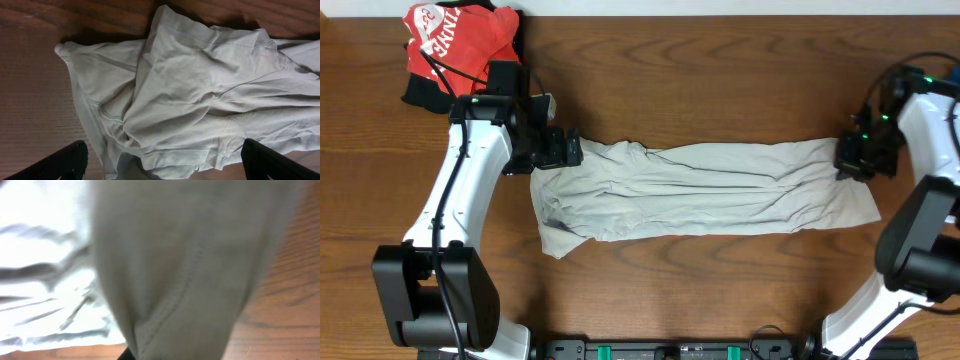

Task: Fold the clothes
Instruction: 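Fold the right end leftward toward the middle with the right gripper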

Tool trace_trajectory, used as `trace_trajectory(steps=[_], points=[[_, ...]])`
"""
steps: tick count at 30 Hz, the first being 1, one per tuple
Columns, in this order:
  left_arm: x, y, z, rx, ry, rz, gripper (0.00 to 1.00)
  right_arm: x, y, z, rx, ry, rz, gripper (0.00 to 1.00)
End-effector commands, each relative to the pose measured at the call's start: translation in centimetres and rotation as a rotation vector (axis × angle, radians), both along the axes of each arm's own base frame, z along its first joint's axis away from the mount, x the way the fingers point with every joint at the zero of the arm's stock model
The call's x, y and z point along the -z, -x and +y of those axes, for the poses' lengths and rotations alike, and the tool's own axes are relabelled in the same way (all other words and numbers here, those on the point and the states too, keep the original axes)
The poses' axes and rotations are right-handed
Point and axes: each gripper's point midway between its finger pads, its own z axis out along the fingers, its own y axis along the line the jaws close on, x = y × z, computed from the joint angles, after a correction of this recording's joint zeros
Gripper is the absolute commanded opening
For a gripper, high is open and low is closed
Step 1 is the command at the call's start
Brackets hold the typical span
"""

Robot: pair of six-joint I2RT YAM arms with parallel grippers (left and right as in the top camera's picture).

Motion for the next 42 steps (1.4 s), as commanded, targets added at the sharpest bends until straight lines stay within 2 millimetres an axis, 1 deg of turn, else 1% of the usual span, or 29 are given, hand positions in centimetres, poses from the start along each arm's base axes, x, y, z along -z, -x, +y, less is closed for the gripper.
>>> trace_trajectory(steps=[1,7,8,13,19,20,21,23,24,25,26,27,30,33,37,42], points=[[-0.1,0.3,0.1,-0.009,0.0,0.003,0.98,-1.2,-1.0,2.4,-0.058,0.054,-0.028,0.01],[-0.1,0.3,0.1,-0.009,0.0,0.005,0.98,-1.2,-1.4,7.8,-0.174,0.075,-0.03,0.01],[-0.1,0.3,0.1,-0.009,0.0,0.005,0.98,-1.2,-1.4,9.2,-0.202,0.075,-0.033,0.01],[-0.1,0.3,0.1,-0.009,0.0,0.004,0.98,-1.1,-1.3,13.6,-0.304,0.075,-0.054,0.01],[-0.1,0.3,0.1,-0.009,0.0,0.005,0.98,-1.0,-0.5,18.1,-0.431,0.066,-0.073,0.01],[-0.1,0.3,0.1,-0.01,0.0,0.005,0.98,-1.0,-0.4,18.7,-0.448,0.065,-0.074,0.03],[-0.1,0.3,0.1,-0.01,0.0,0.005,0.98,-0.9,-0.2,19.3,-0.464,0.064,-0.075,0.09],[-0.1,0.3,0.1,-0.01,0.0,0.005,0.98,-0.8,0.3,20.3,-0.496,0.063,-0.072,0.31],[-0.1,0.3,0.1,-0.01,0.0,0.005,0.98,-0.8,0.4,20.7,-0.509,0.063,-0.072,0.33],[-0.1,0.3,0.1,-0.009,0.0,0.005,0.98,-0.7,0.6,21.2,-0.523,0.063,-0.072,0.39],[-0.1,0.3,0.1,-0.009,0.0,0.005,0.98,-0.7,0.8,21.5,-0.533,0.062,-0.072,0.49],[-0.1,0.3,0.1,-0.01,0.0,0.005,0.98,-0.7,0.9,21.8,-0.542,0.062,-0.072,0.62],[-0.1,0.3,0.1,-0.01,0.0,0.005,0.98,-0.7,1.2,22.3,-0.559,0.063,-0.073,0.63],[-0.1,0.3,0.1,-0.009,0.0,0.005,0.98,-0.7,0.9,22.0,-0.528,0.08,-0.078,0.62],[-0.1,0.3,0.1,-0.009,0.0,0.005,0.98,-1.0,-0.1,19.1,-0.453,0.175,-0.088,0.62],[-0.1,0.3,0.1,-0.009,0.0,0.005,0.98,-1.1,-0.9,16.2,-0.366,0.187,-0.08,0.65]])
